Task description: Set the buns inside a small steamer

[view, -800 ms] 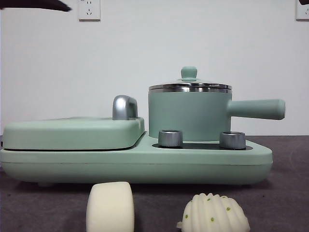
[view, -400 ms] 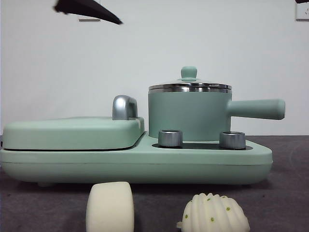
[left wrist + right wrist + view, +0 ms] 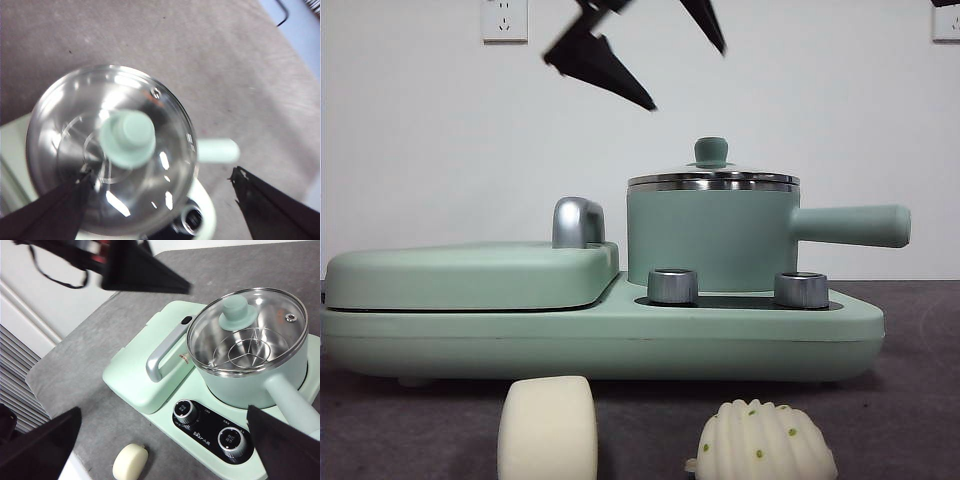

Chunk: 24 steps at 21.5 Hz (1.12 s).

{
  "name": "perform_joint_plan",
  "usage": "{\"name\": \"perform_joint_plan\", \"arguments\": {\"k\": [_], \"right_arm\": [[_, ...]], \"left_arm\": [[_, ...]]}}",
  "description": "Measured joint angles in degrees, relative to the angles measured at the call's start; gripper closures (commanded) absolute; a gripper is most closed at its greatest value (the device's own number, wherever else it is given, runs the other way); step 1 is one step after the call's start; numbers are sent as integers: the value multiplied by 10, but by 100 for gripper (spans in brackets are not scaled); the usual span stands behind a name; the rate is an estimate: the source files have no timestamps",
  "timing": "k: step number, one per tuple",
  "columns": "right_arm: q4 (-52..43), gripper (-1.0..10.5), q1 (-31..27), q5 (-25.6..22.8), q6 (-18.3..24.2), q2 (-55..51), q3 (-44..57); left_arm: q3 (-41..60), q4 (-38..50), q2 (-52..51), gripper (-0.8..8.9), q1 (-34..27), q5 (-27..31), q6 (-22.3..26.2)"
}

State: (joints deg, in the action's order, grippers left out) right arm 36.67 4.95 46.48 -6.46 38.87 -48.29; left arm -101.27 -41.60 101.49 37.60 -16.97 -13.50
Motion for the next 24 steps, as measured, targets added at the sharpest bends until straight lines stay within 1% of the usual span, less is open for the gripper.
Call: {"name": "perform_joint_plan", "arguments": {"k": [4,9,12,14,16,24], "right_arm": [[0,419,4,0,0,0,0],[0,419,7,0,0,0,0],[0,419,7,0,0,0,0],[0,419,7,0,0,0,0],[0,419,7,0,0,0,0],[0,419,7,0,0,0,0]], "left_arm": [[-32,1,40,377,23,68,26],[-41,6,78,381,54,159,96],[-41,21,86,385,58,169,116],[-41,34,90,447,58,169,120],[-41,34,92,470,58,169,123],[-41,27,93,485,58,169,125]]}}
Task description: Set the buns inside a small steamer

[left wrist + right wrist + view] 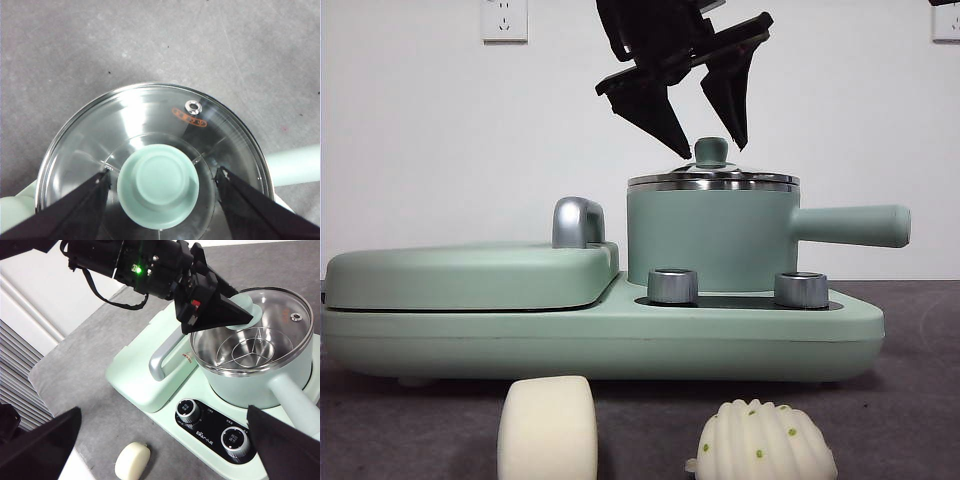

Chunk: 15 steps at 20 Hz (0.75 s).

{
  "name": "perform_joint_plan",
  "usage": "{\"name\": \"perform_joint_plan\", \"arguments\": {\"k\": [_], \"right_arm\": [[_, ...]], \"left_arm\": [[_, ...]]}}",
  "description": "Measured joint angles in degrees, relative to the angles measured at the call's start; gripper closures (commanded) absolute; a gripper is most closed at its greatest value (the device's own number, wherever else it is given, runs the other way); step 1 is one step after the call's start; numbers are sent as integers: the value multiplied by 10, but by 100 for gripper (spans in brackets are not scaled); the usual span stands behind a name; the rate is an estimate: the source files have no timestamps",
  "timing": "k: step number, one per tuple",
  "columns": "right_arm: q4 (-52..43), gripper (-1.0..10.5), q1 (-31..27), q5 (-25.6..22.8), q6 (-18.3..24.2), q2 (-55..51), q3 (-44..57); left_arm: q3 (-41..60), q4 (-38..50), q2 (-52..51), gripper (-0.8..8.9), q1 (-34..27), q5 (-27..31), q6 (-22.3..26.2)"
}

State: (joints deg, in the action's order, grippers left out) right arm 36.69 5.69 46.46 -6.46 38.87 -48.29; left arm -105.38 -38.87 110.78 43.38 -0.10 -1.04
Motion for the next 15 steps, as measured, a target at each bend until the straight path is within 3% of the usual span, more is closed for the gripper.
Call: {"name": "perform_joint_plan", "arguments": {"k": [2,5,7,11,15], "right_arm": [[0,419,0,0,0,0,0],[0,419,0,0,0,0,0],[0,419,0,0,0,0,0],[0,419,0,0,0,0,0],[0,419,0,0,0,0,0]], "left_arm": [[-1,0,6,486,0,0,0],[-1,3,14,593,0,1,1],[-2,4,14,604,0,3,0],[-4,6,14,766,3,3,4],[-4,6,14,774,2,2,4]]}}
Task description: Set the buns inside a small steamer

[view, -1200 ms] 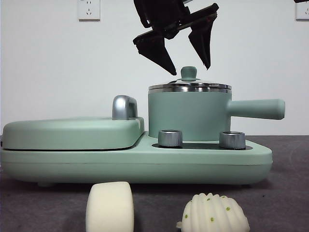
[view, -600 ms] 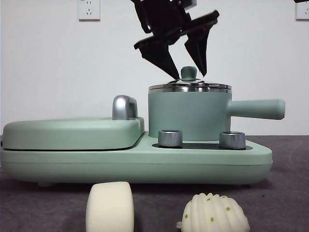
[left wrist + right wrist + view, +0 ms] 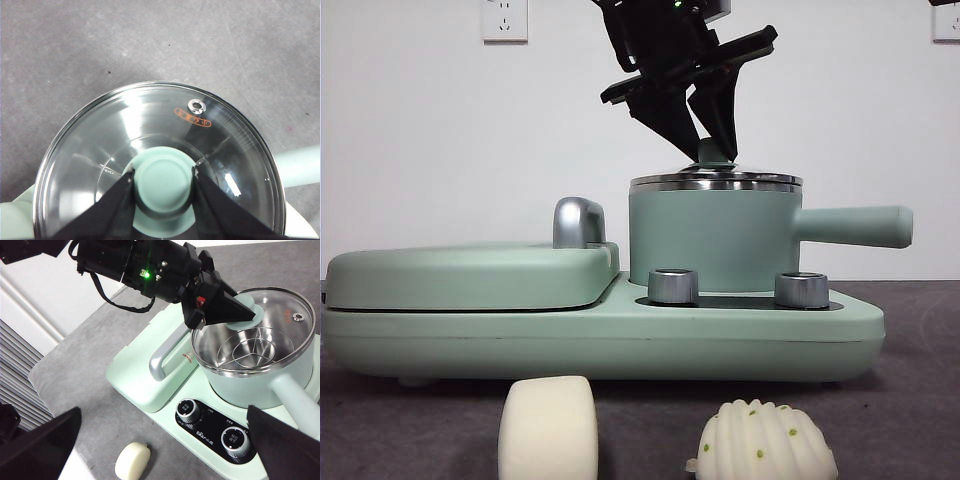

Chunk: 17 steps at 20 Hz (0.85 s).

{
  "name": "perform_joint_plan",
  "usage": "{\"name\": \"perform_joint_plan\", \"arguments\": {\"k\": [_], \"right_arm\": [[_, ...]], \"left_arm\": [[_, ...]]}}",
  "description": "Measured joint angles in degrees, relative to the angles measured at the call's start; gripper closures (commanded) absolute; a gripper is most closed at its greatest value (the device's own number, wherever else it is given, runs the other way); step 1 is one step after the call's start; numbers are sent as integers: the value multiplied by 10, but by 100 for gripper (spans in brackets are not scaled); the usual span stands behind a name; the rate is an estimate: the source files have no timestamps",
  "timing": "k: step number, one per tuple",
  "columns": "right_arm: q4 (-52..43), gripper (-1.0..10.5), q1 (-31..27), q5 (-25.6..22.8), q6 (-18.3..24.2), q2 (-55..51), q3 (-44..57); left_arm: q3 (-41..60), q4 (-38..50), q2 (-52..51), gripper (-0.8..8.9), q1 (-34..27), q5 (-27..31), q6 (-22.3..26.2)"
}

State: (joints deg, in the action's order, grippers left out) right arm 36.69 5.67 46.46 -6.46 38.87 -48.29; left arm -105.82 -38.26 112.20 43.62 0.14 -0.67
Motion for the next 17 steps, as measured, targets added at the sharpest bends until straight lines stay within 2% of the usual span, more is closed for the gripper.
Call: {"name": "perform_joint_plan", "arguments": {"k": [1,8,11,17], "right_arm": [[0,419,0,0,0,0,0],[0,419,0,0,0,0,0],[0,419,0,0,0,0,0],[9,420,0,0,-2,0,0]], "left_arm": [[-1,-2,0,800,0,0,0],[-84,-98,4,798,0,-1,0],[-121,-113,4,798,0,0,0],[-126,-143,3,799,-11,-1,10]]}}
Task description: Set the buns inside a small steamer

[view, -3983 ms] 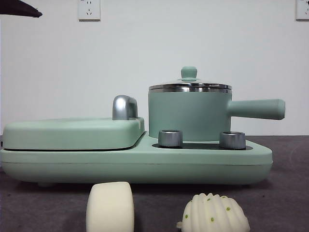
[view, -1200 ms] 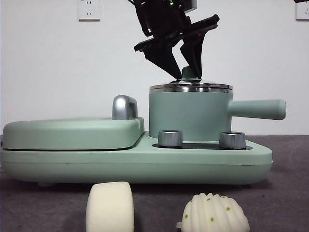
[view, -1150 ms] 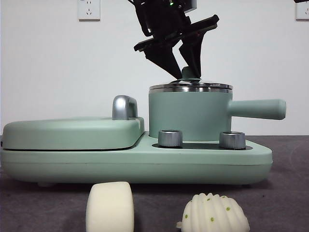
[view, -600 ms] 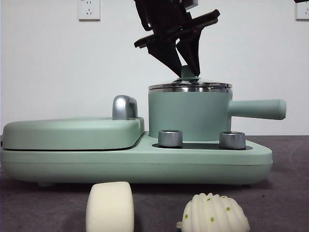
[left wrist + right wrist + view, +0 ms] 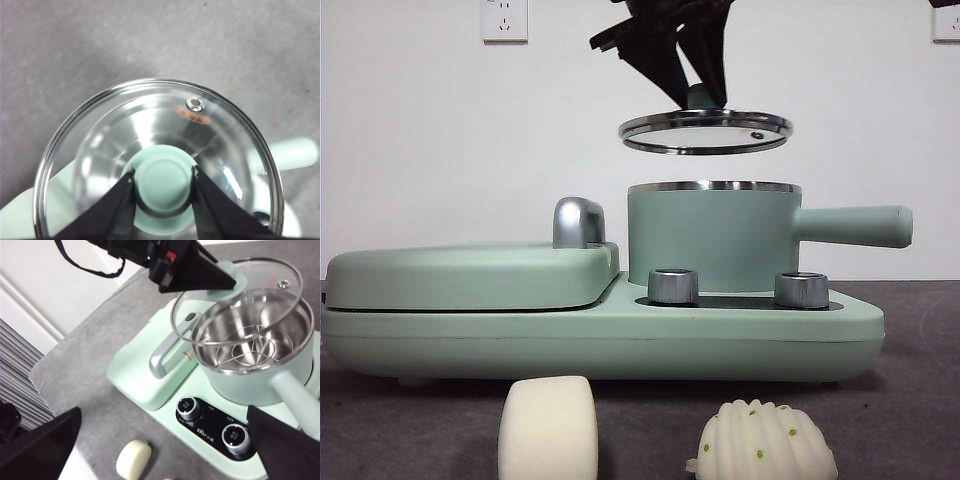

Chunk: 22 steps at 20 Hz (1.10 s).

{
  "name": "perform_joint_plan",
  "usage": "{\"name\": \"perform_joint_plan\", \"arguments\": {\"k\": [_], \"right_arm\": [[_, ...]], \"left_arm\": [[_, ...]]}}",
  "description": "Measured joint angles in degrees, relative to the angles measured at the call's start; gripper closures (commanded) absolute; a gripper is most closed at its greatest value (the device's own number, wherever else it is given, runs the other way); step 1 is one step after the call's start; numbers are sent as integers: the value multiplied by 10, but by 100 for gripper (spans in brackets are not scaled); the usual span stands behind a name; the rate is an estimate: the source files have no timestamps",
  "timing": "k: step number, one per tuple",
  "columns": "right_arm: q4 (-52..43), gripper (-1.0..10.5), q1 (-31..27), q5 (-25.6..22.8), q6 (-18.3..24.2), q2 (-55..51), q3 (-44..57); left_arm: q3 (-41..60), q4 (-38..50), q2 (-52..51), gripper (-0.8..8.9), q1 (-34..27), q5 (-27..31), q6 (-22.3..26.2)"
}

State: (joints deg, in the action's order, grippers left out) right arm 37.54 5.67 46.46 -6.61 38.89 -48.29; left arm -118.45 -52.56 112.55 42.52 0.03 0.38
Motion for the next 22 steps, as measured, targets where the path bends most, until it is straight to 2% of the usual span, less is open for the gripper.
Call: {"name": "perform_joint_plan", "arguments": {"k": [7,11,15,22], "right_arm": [[8,421,0,-2,-11,0,0],[9,421,37,-63,-32,1,0],[7,421,131,-145,-69,20,0],[-5,421,352,-312,-162,125,0]], "left_arm": [[0,-20,-32,799,-68,0,17],[-1,-27,-69,799,-115,0,33],[-1,-52,-73,798,-167,0,47],[-1,-44,-73,798,-235,0,48]]}}
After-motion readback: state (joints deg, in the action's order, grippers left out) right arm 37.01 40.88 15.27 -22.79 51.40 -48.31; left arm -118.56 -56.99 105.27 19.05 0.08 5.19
